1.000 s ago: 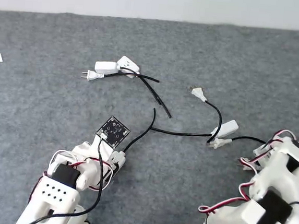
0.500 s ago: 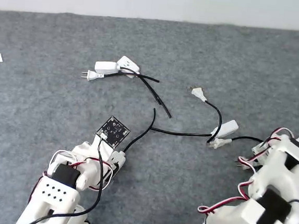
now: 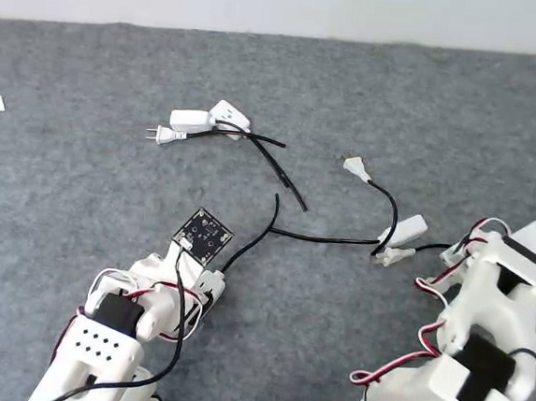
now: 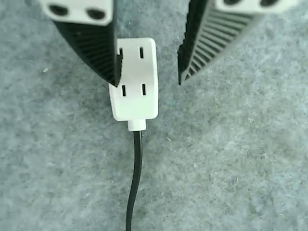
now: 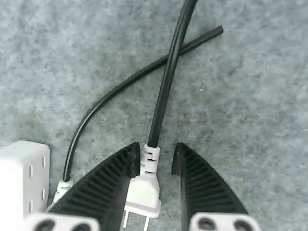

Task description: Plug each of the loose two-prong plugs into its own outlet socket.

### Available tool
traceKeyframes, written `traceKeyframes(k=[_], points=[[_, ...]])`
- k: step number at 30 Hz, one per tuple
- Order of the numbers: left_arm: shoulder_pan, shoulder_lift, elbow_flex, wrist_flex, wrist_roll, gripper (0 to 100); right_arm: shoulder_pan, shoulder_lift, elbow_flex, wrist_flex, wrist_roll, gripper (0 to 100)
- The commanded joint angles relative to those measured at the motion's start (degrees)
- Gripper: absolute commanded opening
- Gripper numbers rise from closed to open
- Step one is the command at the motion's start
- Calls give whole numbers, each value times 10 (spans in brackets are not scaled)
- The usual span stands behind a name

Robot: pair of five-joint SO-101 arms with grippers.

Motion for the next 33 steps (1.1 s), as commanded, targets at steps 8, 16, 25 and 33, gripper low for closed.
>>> traceKeyframes(k=[8,16,25,33], points=[[0,-8,-7,5,-4,181,-8,-2,-47,37,4,94],[1,-8,-7,15,-29,181,-33,-1,-45,55,-61,98],[1,-8,-7,17,-30,181,-9,73,-98,73,-63,94],[1,-8,-7,17,-31,181,-3,109,-161,120,-63,94]])
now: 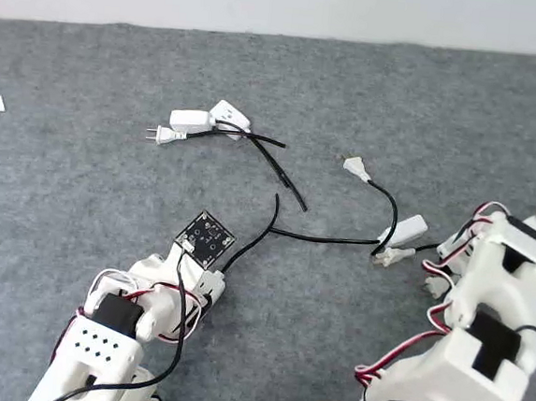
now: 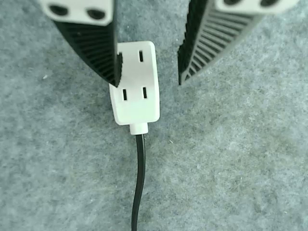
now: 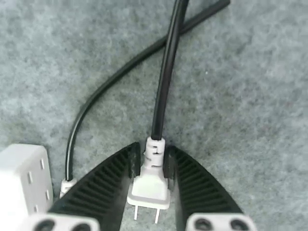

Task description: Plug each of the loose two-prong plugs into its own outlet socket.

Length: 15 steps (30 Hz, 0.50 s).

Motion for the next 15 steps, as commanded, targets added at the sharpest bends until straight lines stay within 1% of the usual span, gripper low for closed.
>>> traceKeyframes(k=[1,7,11,15], points=[[1,-5,-7,7,-7,181,10,2,-35,7,-6,94],[1,-5,-7,7,-7,181,14,4,-37,3,-5,91],[1,-5,-7,7,-7,181,22,6,-37,1,-4,8],[1,-5,-7,7,-7,181,22,4,-36,2,15,7]])
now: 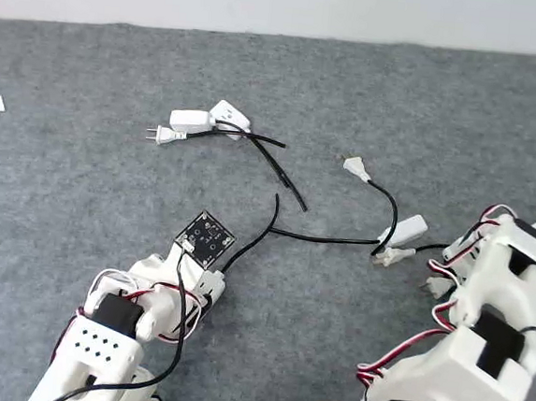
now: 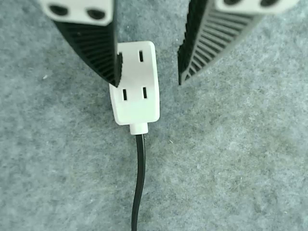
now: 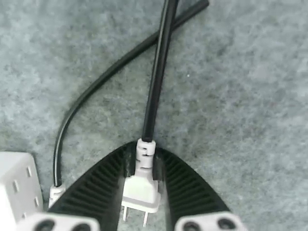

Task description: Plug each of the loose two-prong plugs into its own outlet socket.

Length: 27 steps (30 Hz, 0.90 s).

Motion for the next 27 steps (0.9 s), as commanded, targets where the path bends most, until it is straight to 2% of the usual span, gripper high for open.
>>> traceKeyframes(k=[1,8,15,21,27], points=[[1,-5,-7,7,-7,181,7,-4,-30,-3,19,8],[0,-5,-8,6,-4,181,-12,-27,-32,21,48,8],[1,-3,-10,8,-4,186,-82,-153,19,62,47,8],[18,-6,-36,57,-1,214,-126,-236,113,-22,47,8],[22,-2,-77,69,31,217,-129,-208,152,-82,60,8]])
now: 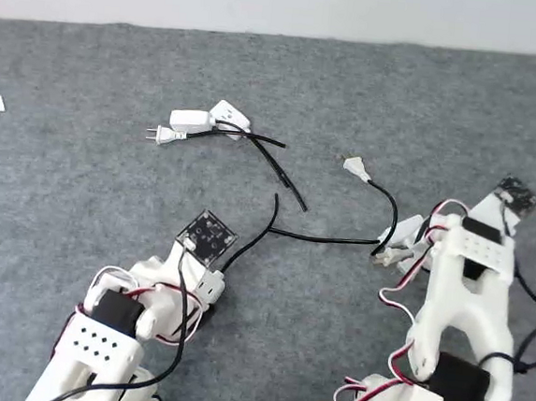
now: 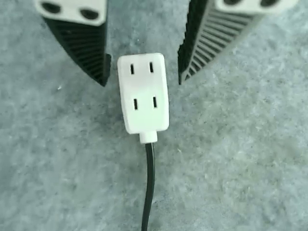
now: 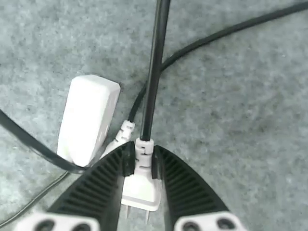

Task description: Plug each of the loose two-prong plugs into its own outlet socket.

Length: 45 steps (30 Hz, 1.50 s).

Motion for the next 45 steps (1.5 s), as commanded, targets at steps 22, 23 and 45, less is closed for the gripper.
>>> traceKeyframes(k=[22,23,45], points=[[6,59,-6,-48,45,213,-3,17,-4,-19,18,8],[6,84,-16,-54,54,212,-3,17,-3,-19,18,8],[122,342,-137,-73,158,13,-2,15,-2,-19,38,8]])
